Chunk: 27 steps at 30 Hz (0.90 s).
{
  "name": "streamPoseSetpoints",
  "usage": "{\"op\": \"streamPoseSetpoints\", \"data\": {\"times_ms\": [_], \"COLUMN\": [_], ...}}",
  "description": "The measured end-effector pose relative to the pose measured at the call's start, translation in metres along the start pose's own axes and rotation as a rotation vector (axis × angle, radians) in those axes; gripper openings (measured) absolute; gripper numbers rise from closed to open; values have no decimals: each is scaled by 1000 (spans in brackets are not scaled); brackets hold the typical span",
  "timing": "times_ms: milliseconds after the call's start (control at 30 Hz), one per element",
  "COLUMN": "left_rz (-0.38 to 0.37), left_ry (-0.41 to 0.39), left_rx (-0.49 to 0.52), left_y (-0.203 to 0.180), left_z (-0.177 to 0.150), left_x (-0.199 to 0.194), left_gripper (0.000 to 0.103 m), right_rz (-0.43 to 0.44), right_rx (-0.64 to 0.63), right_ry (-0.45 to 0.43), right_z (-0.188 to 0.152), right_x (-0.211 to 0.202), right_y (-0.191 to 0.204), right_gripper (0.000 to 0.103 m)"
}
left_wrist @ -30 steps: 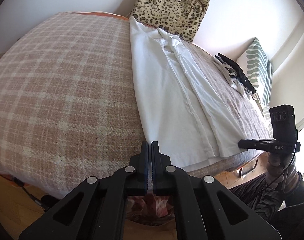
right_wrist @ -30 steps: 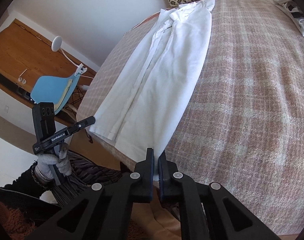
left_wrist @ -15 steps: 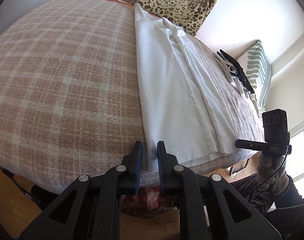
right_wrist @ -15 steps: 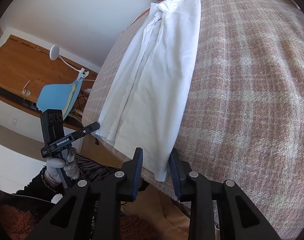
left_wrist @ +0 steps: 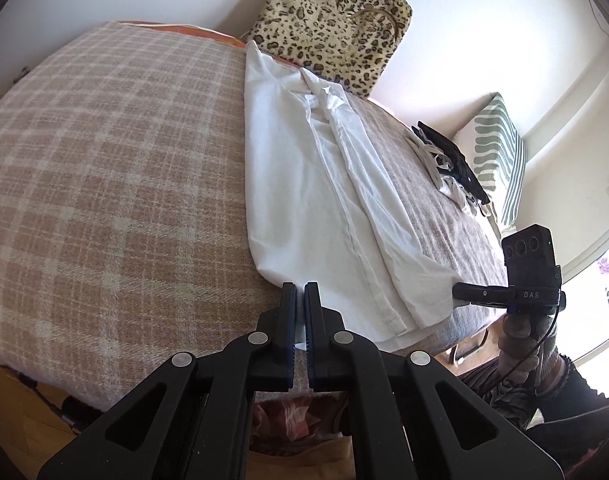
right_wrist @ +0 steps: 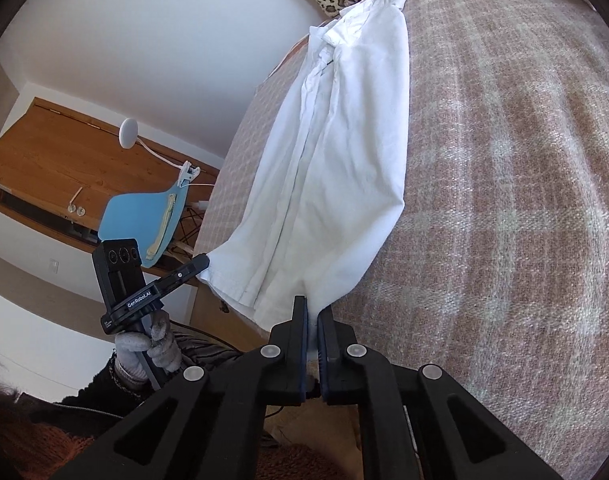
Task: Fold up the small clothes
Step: 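Lift the held hem and fold it over toward the collar with both tools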
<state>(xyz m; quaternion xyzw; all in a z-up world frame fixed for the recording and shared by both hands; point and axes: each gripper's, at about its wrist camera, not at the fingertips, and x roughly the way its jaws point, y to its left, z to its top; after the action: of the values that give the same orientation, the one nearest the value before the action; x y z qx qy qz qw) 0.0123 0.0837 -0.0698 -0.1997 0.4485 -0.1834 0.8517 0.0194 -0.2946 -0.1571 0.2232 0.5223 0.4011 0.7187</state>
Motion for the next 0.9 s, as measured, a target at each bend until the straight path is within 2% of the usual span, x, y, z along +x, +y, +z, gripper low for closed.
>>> {"op": "streamPoseSetpoints", "data": {"times_ms": [200,533,700,900], "left_rz": [-15,33,61,73], "left_ry": [-37,-55,-36,-7], "left_rx": [-14,10,16,5], "left_y": [-4,-1,7,16], "left_z": [24,74,87,95], "left_x": [4,31,50,68], "left_gripper": [3,3,3,3], "right_rz": [40,-10,-72,-58], "right_rx": [47,73,83,188], "right_ry": [-41,-57,-56,-41], "right_z": [19,75,93,102], "right_x": [-11,-3,6,15], "right_y": [-3,-4,-11,-42], "right_gripper": [2,2,2,2]}}
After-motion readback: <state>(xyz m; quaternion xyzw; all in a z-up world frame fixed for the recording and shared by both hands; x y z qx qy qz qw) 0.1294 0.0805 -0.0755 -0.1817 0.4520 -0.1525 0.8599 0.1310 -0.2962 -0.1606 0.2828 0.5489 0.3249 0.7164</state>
